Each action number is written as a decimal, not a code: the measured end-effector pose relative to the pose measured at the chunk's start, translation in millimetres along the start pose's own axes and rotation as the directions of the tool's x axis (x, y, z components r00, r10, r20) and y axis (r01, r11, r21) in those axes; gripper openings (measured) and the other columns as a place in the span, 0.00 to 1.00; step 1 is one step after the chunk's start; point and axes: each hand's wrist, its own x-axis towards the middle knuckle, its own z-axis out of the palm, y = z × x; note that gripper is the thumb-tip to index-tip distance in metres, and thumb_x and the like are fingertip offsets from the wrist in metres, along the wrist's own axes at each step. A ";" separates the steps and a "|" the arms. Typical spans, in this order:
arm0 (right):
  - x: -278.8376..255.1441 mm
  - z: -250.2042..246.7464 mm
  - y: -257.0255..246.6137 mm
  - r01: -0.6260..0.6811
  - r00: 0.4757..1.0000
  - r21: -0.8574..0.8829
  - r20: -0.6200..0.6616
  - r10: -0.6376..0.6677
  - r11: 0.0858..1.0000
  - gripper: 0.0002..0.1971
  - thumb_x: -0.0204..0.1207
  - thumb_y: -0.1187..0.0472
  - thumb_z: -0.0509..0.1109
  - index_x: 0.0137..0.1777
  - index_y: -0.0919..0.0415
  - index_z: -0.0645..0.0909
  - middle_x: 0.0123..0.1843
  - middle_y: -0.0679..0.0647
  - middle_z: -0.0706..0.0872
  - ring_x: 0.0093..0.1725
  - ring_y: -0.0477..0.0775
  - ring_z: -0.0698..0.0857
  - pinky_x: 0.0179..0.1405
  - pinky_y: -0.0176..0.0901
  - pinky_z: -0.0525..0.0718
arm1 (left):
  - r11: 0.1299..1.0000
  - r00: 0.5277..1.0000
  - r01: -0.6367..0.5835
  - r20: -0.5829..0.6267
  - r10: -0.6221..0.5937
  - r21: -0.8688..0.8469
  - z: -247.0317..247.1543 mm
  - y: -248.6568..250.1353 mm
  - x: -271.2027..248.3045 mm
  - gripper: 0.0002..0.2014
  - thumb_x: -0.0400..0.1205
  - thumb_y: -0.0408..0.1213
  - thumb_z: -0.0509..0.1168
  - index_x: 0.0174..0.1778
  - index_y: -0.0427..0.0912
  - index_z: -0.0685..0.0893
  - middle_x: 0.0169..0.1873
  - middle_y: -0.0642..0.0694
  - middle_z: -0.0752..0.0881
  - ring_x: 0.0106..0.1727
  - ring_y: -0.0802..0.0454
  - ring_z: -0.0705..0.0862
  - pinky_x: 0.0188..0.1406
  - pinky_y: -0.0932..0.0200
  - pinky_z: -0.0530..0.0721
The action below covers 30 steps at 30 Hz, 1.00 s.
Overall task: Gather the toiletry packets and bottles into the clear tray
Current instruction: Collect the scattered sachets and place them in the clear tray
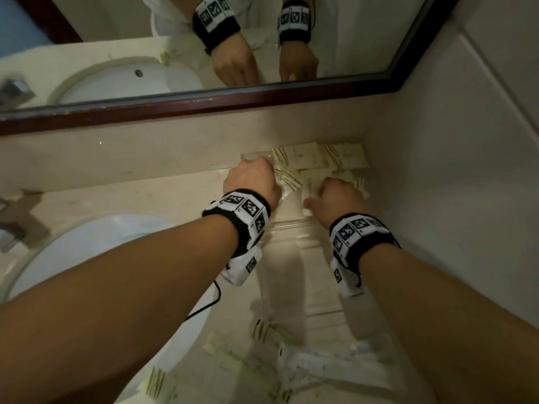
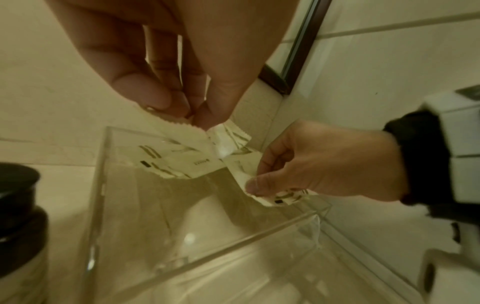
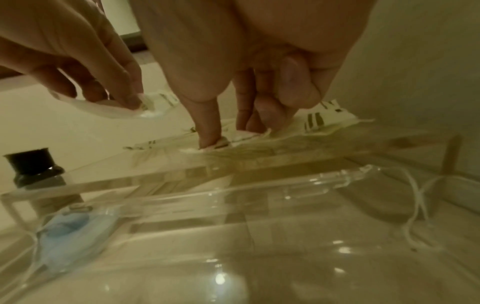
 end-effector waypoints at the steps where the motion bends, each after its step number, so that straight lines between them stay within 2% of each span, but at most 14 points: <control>1: 1.5 1.2 -1.6 -0.004 1.000 0.000 0.006 0.004 1.000 0.20 0.74 0.44 0.72 0.53 0.62 0.84 0.53 0.60 0.87 0.50 0.62 0.86 0.44 0.46 0.82 | 1.000 1.000 -0.001 -0.001 0.001 -0.005 -0.9 -2.7 -1.7 0.09 0.78 0.44 0.71 0.52 0.47 0.89 0.50 0.39 0.88 0.51 0.35 0.86 0.42 0.53 0.79; 3: 3.9 1.6 -4.8 -0.013 1.000 -0.003 0.010 0.013 1.000 0.16 0.76 0.48 0.70 0.47 0.63 0.85 0.50 0.61 0.88 0.45 0.61 0.86 0.38 0.43 0.78 | 1.000 1.000 -0.002 -0.003 0.002 -0.021 -2.7 -6.8 -5.5 0.09 0.78 0.45 0.71 0.51 0.47 0.89 0.49 0.39 0.88 0.50 0.36 0.87 0.41 0.53 0.80; 6: 6.2 0.9 -7.0 -0.018 1.000 0.011 0.008 0.018 1.000 0.12 0.77 0.53 0.69 0.50 0.62 0.85 0.51 0.62 0.87 0.48 0.64 0.86 0.39 0.43 0.80 | 0.999 1.000 -0.003 -0.013 0.002 -0.046 -6.5 -9.5 -12.7 0.09 0.76 0.46 0.72 0.48 0.48 0.89 0.48 0.40 0.88 0.48 0.36 0.87 0.44 0.51 0.85; 8: 4.0 -1.1 -6.7 0.010 1.000 0.028 0.001 -0.010 1.000 0.10 0.78 0.57 0.68 0.49 0.63 0.85 0.49 0.61 0.87 0.46 0.63 0.86 0.39 0.42 0.78 | 0.998 1.000 -0.015 -0.007 0.015 -0.061 -9.4 -8.3 -19.1 0.08 0.76 0.46 0.72 0.47 0.48 0.89 0.48 0.40 0.88 0.48 0.37 0.87 0.46 0.51 0.86; 11: -4.1 -4.0 1.7 0.079 0.995 0.110 -0.073 -0.072 0.991 0.05 0.76 0.62 0.67 0.39 0.56 0.81 0.41 0.56 0.85 0.38 0.58 0.79 0.36 0.40 0.73 | 0.994 0.997 -0.036 0.062 0.043 -0.099 -11.6 -4.9 -28.2 0.07 0.76 0.46 0.72 0.47 0.50 0.90 0.48 0.42 0.88 0.48 0.39 0.87 0.49 0.50 0.89; 15: -25.5 -7.2 26.1 0.172 0.983 0.161 -0.098 -0.157 0.972 0.06 0.77 0.60 0.68 0.38 0.54 0.79 0.37 0.50 0.82 0.39 0.55 0.81 0.36 0.40 0.73 | 0.989 0.976 -0.117 0.175 0.131 -0.086 -8.7 1.3 -41.9 0.04 0.76 0.44 0.72 0.44 0.53 0.91 0.48 0.46 0.89 0.49 0.43 0.88 0.50 0.51 0.89; 18: -49.0 -6.7 49.7 0.201 0.980 0.096 -0.020 -0.200 0.975 0.04 0.78 0.58 0.69 0.41 0.55 0.80 0.42 0.49 0.81 0.41 0.54 0.79 0.38 0.42 0.74 | 0.983 0.945 -0.183 0.279 0.169 0.026 1.2 4.8 -54.4 0.04 0.77 0.44 0.71 0.46 0.52 0.90 0.46 0.47 0.87 0.46 0.45 0.86 0.45 0.53 0.84; 20: -62.7 -4.7 61.9 0.232 0.972 0.017 0.044 -0.233 0.972 0.06 0.77 0.58 0.68 0.39 0.52 0.78 0.42 0.48 0.81 0.40 0.54 0.80 0.38 0.45 0.78 | 0.974 0.919 -0.220 0.348 0.186 0.060 13.1 4.7 -61.1 0.05 0.75 0.43 0.72 0.45 0.51 0.89 0.47 0.45 0.87 0.48 0.43 0.87 0.48 0.50 0.89; 22: -73.0 -1.2 68.5 0.269 0.956 -0.027 0.131 -0.264 0.963 0.07 0.75 0.62 0.65 0.36 0.51 0.76 0.40 0.49 0.80 0.37 0.54 0.80 0.37 0.48 0.80 | 0.962 0.889 -0.257 0.413 0.197 0.094 26.4 3.6 -69.0 0.07 0.75 0.44 0.72 0.46 0.49 0.89 0.49 0.44 0.87 0.49 0.42 0.87 0.47 0.53 0.89; 26: -90.1 8.9 73.3 0.380 0.881 -0.093 0.340 -0.329 0.920 0.06 0.74 0.63 0.62 0.37 0.51 0.73 0.42 0.51 0.78 0.40 0.59 0.80 0.40 0.52 0.80 | 0.942 0.852 -0.311 0.477 0.216 0.129 49.6 0.6 -83.6 0.11 0.76 0.46 0.72 0.51 0.46 0.89 0.51 0.40 0.86 0.52 0.41 0.85 0.44 0.55 0.84; 30: -97.7 20.9 77.9 0.445 0.823 -0.132 0.451 -0.346 0.886 0.06 0.75 0.64 0.62 0.40 0.53 0.73 0.45 0.54 0.78 0.42 0.61 0.80 0.41 0.52 0.79 | 0.964 0.842 -0.252 0.511 0.172 0.090 61.7 -4.1 -91.3 0.07 0.76 0.43 0.73 0.46 0.46 0.89 0.48 0.42 0.87 0.51 0.41 0.86 0.48 0.53 0.87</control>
